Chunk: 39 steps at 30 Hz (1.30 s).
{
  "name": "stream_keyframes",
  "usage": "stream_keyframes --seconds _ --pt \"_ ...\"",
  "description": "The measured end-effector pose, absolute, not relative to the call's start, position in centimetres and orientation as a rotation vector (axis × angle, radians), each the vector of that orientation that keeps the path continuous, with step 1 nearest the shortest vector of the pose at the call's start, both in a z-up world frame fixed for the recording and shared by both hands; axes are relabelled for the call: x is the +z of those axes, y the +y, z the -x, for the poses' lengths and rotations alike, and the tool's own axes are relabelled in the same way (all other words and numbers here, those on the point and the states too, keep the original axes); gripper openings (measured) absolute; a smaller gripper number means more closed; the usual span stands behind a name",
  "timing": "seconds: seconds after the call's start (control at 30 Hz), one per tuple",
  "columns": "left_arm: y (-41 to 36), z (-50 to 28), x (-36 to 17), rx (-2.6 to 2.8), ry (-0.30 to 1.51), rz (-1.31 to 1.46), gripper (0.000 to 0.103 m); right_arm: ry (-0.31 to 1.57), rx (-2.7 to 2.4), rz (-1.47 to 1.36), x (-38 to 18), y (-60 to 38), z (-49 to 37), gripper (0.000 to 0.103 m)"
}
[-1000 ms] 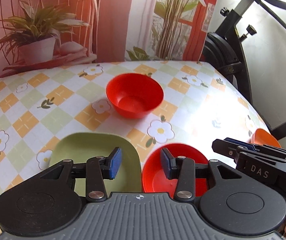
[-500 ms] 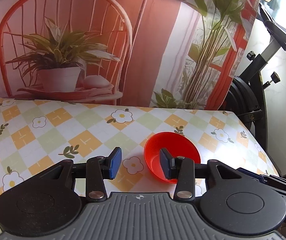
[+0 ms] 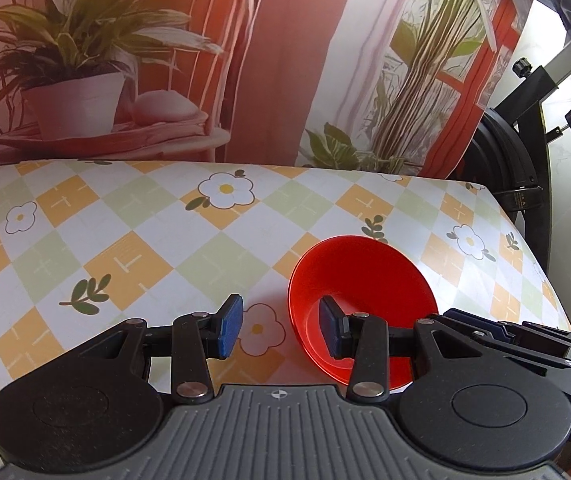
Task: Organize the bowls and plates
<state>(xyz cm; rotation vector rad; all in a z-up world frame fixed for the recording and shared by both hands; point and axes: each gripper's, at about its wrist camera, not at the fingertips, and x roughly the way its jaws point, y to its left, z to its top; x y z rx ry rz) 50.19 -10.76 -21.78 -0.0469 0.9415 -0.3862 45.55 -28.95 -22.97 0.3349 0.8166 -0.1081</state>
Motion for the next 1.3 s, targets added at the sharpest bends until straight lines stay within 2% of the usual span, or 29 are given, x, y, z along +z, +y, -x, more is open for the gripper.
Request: stream_keyframes --seconds 0.1,0.17,0.2,0.23,0.43,0.93,1.3 --pt "-11.0 -50.7 -22.4 -0.394 0.952 0.052 0.042 0.832 -0.092 -0.355 -23.6 -29.3 -45.9 0.019" --pt "-11.2 -50.9 -22.8 -0.42 0.961 0.056 0.03 0.837 -0.082 -0.354 -23.8 -29.3 -46.0 0.015" --pt "-11.4 -51.0 -23.0 -0.421 0.969 0.045 0.017 0.84 -0.074 -0.354 -23.8 -29.2 -46.2 0.011" --pt "-11.5 -51.0 -23.1 -0.42 0.976 0.034 0.013 0.841 -0.07 -0.351 -23.8 -29.1 -46.2 0.01" --pt "-11.0 -50.0 -22.6 -0.46 0.973 0.058 0.011 0.818 -0.071 -0.351 -22.6 -29.1 -45.2 0.009" --pt "-11.6 -43.8 -16.1 -0.516 0.855 0.039 0.011 0.709 -0.113 -0.374 -17.2 -29.5 -39.0 0.009" --pt "-11.6 -38.6 -15.1 -0.598 0.834 0.013 0.012 0.696 -0.161 -0.381 -16.0 -29.0 -33.1 0.009"
